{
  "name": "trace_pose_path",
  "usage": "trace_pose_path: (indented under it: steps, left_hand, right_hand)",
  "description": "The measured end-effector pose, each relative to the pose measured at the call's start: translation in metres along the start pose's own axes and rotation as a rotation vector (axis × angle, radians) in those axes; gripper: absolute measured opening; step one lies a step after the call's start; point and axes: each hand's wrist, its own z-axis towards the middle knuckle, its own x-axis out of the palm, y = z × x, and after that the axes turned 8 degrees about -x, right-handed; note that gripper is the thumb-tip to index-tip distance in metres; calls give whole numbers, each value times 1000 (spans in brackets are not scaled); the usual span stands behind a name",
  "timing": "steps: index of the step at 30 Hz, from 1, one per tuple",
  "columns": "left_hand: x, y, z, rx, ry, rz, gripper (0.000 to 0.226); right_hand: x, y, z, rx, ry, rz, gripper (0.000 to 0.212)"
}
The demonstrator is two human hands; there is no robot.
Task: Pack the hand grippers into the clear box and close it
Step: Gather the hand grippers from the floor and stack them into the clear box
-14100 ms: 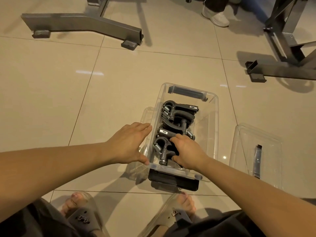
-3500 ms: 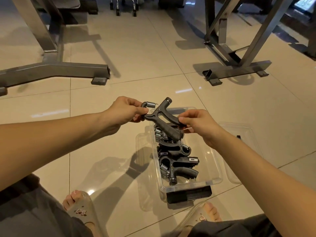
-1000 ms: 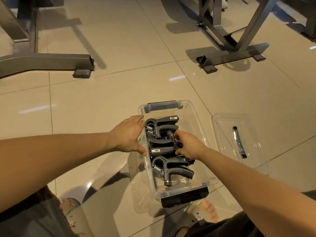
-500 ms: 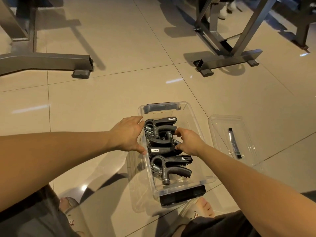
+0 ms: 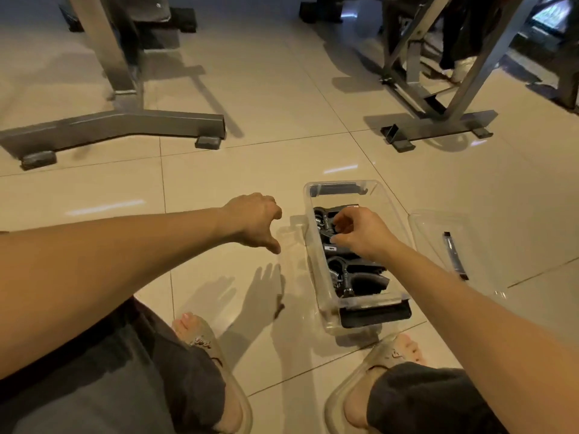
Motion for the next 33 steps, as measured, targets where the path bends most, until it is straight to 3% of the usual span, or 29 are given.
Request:
trace_pose_path:
  steps: [10, 14, 18, 25, 33]
  left_hand:
    - [-18, 77, -169, -99, -116, -330, 61]
    - [-33, 120, -256, -185, -266, -460, 51]
    - [-33, 171, -355, -331, -344, -477, 48]
    - [-15, 267, -512, -627, -401, -478, 47]
    - [78, 394, -670, -975, -478, -550, 46]
  right_hand:
    - [18, 172, -80, -210, -60, 40, 30]
    - [29, 263, -106, -363, -56, 11, 30]
    - [58, 349, -128, -494, -24, 15, 30]
    - [142, 493, -147, -717, 174, 2, 32]
    - [279, 676, -163, -942, 312, -35, 45]
